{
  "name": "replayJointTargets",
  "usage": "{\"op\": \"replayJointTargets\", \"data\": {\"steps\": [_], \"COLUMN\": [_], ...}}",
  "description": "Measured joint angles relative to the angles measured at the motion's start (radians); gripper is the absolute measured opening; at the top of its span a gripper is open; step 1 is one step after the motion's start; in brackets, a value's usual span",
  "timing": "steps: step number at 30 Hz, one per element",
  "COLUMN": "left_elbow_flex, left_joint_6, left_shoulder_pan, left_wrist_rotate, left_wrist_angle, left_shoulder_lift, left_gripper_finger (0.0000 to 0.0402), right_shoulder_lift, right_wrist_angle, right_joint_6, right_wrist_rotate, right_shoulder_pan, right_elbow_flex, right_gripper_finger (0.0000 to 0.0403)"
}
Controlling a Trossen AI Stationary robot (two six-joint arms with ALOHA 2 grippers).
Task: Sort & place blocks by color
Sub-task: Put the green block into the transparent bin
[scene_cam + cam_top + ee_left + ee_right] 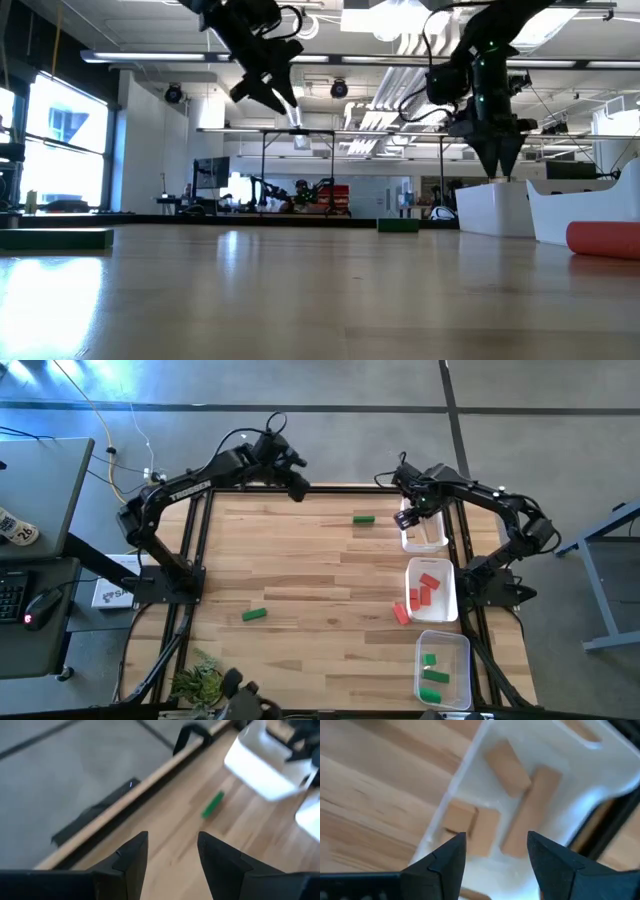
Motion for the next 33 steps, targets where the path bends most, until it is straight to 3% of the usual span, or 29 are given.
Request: {"op": "replayJointTargets", "data": {"steps": [6, 15, 22, 33], "left_elbow_flex": [0.000, 0.000, 0.000, 0.000], "left_joint_6": [-0.035, -0.036, -0.019, -0.019], "left_shoulder_pan": [-0.015, -0.043, -0.044, -0.044], "left_wrist_rotate": [-0.007, -0.008, -0.008, -0.008], "left_wrist_angle": [-0.163, -0.194, -0.193, -0.193], "left_shoulder_lift": [-0.035, -0.036, -0.035, -0.035], "left_gripper_finger": [0.0160, 0.0161, 0.0161, 0.0161], "right_shoulder_lift": [-0.050, -0.060, -0.047, 0.070], "right_wrist_angle": [0.178, 0.575, 0.779, 0.826], "right_joint_6": [-0.019, -0.139, -0.261, -0.478], "right_wrist_rotate": [-0.090, -0.335, -0.339, -0.315], "right_shoulder_pan": [0.000, 0.008, 0.044, 0.094], "right_elbow_flex": [0.000, 0.000, 0.001, 0.001], "right_gripper_finger": [0.0197, 0.0197, 0.0197, 0.0197]}}
